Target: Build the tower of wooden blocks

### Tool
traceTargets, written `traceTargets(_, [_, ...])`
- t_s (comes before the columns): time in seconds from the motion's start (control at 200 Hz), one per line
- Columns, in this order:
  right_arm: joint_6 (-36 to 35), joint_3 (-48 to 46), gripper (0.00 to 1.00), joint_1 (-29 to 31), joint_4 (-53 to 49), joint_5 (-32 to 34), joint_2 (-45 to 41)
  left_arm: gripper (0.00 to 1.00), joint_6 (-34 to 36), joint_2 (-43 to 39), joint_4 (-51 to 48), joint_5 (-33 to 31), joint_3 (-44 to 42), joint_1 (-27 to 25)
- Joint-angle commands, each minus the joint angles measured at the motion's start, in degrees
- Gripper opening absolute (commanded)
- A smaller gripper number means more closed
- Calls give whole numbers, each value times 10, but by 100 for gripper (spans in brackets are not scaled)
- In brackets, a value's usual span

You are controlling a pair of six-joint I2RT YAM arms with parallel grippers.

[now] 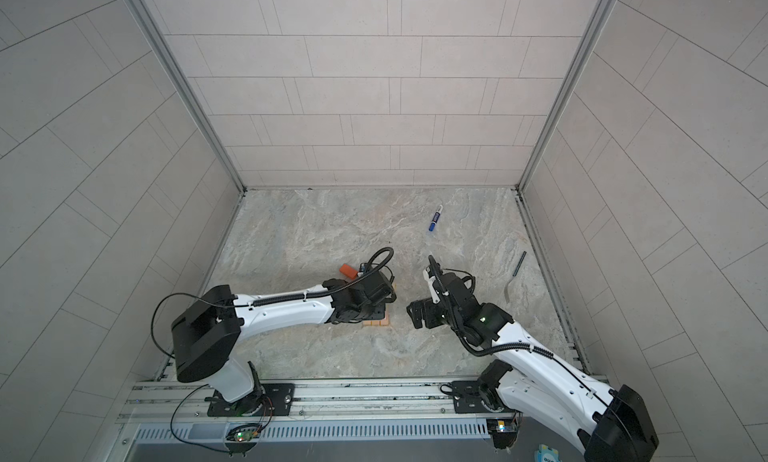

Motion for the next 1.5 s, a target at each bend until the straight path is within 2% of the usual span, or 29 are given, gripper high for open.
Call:
traceTargets(0.0, [0,-8,99,-4,-14,-3,-7,43,8,1,-17,-13,13,-3])
traceTargets(0.145, [-1,-8,99,-4,-15,-5,-7,45,11,1,-17,-9,16,-3])
traceTargets(0.405, [2,-1,99,-4,-18,-6,-3,54,21,-41,-34,6,32,-3])
traceTargets(0.741, [17,59,97,-3,-52,6,29,85,77,-162,-136,-60,57,15])
traceTargets(0.871, [38,84,95,0,-57,19,46,88,117,-215,-152,-41,50,60])
traceTargets(0.986, [65,108,91,14,-61,37,66,89,147,-249,-157,20,32,120])
traceTargets(1.021, [74,115,90,18,-61,42,73,89,175,-256,-162,36,29,136])
traceTargets(1.226, [117,149,83,62,-60,94,117,89,252,-274,-199,114,19,215])
traceTargets(1.496, [172,201,81,127,-64,156,190,89,301,-296,-205,199,-21,310])
